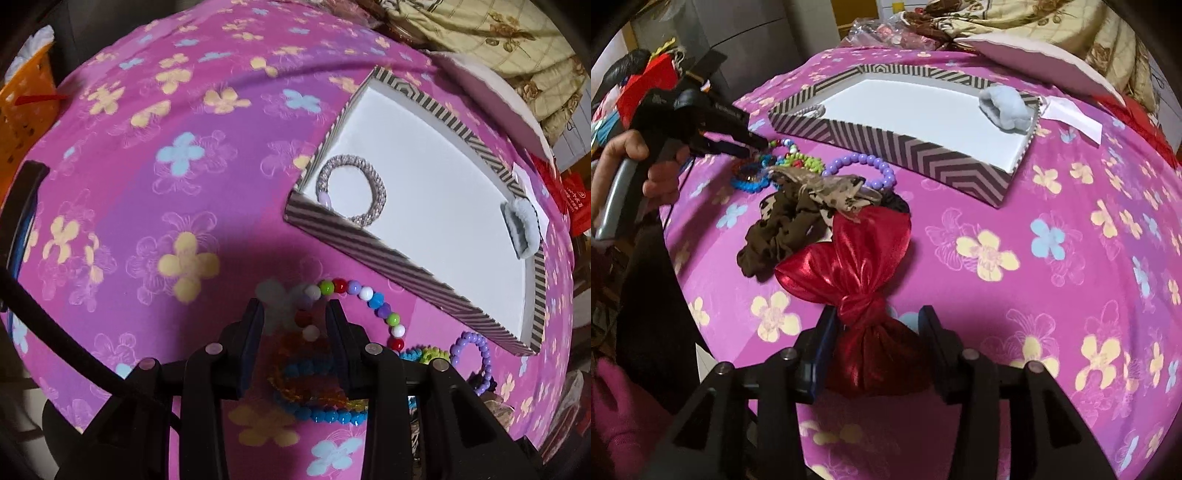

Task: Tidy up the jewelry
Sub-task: 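Grasp the white-red-green bead bracelet with the left tool while the right tool lifts the bow, then carry the bow into the tray with the right tool while the left tool drops the bracelet beside the bangle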

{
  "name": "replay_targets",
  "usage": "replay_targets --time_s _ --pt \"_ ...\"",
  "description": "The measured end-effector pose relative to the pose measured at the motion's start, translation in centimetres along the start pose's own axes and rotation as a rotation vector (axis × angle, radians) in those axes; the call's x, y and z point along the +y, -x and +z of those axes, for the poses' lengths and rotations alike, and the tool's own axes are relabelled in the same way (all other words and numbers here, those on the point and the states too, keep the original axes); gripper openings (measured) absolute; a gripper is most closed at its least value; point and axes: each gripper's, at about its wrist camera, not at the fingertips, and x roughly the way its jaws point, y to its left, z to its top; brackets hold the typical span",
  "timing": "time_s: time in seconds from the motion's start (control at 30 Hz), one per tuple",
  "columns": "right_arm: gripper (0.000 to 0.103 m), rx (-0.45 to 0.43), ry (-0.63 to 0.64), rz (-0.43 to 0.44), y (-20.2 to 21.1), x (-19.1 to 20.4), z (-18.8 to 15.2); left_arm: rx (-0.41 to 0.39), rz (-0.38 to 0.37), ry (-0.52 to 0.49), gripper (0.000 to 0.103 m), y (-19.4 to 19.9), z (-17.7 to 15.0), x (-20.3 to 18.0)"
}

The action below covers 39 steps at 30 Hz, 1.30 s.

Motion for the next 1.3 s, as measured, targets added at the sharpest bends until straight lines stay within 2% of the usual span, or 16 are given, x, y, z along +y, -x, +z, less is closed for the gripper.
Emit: replay_targets --time_s 0.07,0.1,0.2,0.27,0.47,0.7,1.03,1.3 --pt "0.047 -0.004 -0.007 -0.004 0.0 0.0 0.0 0.009 -0.015 -0.010 0.050 -0.1 0.0 -0.3" --pt "0.043 -0.009 -0.016 -0.009 0.0 0.0 0.1 -0.001 -0.011 -0.022 0.047 -0.1 0.0 -0.5" --pt "0.023 -0.026 -0.048 -0.038 0.0 -0.4 0.0 -0.004 -0.006 -0.055 0.026 -0.3 -0.1 -0.8" --pt "0.018 -0.028 -0.068 -0.023 0.1 -0.7 0.0 0.000 -0.025 -0.057 0.024 -0.3 -0.2 -0.7" --pt "0.018 -0.049 -0.086 -0.027 1.3 -1.1 -0.7 -0.070 -0.062 -0.066 0.024 2.6 -0.3 -0.6" --pt "0.018 -0.113 -0.121 -0.041 4.2 -1.7 -0.5 -0.130 -0.112 -0.087 0.024 6.5 0.0 -1.3" --pt "0.018 -0.175 -0.123 -0.046 6.1 -1.9 1.1 -0.209 -0.095 -0.112 0.024 10.6 0.4 -1.7" --pt "0.018 -0.190 -0.125 -0.038 6.2 -2.1 3.2 -0.237 -0.072 -0.144 0.024 11.9 1.1 -2.6"
